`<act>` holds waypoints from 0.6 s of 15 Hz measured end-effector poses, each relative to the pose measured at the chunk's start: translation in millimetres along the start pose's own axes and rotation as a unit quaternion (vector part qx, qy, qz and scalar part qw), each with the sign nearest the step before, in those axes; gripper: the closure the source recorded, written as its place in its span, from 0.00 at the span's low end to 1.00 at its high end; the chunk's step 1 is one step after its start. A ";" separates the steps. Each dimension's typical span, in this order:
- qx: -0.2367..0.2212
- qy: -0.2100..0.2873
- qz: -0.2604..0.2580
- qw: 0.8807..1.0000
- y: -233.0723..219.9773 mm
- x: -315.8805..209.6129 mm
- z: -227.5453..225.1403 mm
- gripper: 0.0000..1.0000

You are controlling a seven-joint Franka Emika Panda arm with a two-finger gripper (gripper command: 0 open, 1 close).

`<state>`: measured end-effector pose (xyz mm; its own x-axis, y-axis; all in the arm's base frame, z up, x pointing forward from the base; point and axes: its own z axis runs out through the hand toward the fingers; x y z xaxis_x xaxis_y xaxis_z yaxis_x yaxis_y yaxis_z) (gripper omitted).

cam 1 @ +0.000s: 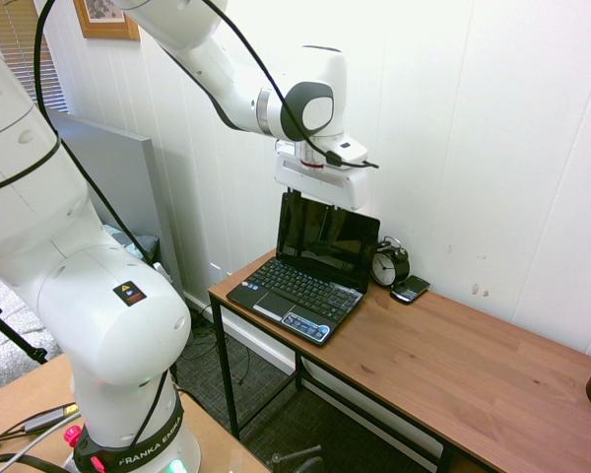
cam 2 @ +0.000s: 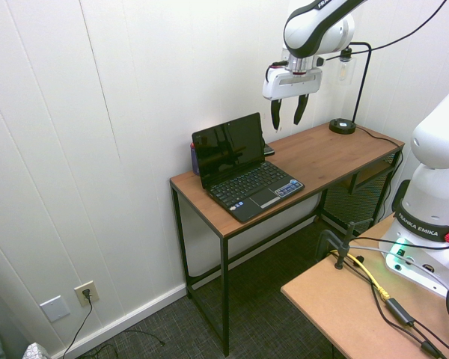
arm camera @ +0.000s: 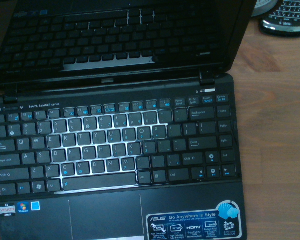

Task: Close the laptop lid

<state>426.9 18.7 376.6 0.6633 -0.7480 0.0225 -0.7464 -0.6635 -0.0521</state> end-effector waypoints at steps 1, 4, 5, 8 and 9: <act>-0.002 0.001 -0.002 1.000 0.2 -0.1 0.4 0.00; -0.004 0.017 -0.013 1.000 -17.3 0.9 -18.0 0.00; 0.000 0.024 -0.017 1.000 -33.0 2.7 -32.0 0.00; 0.020 0.034 -0.028 0.999 -96.3 12.8 -51.9 0.00; 0.022 0.034 -0.031 0.999 -119.3 15.2 -49.3 0.00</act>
<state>523.3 85.5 432.4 0.7017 -0.7061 0.0951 -0.6999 -0.7081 -0.0932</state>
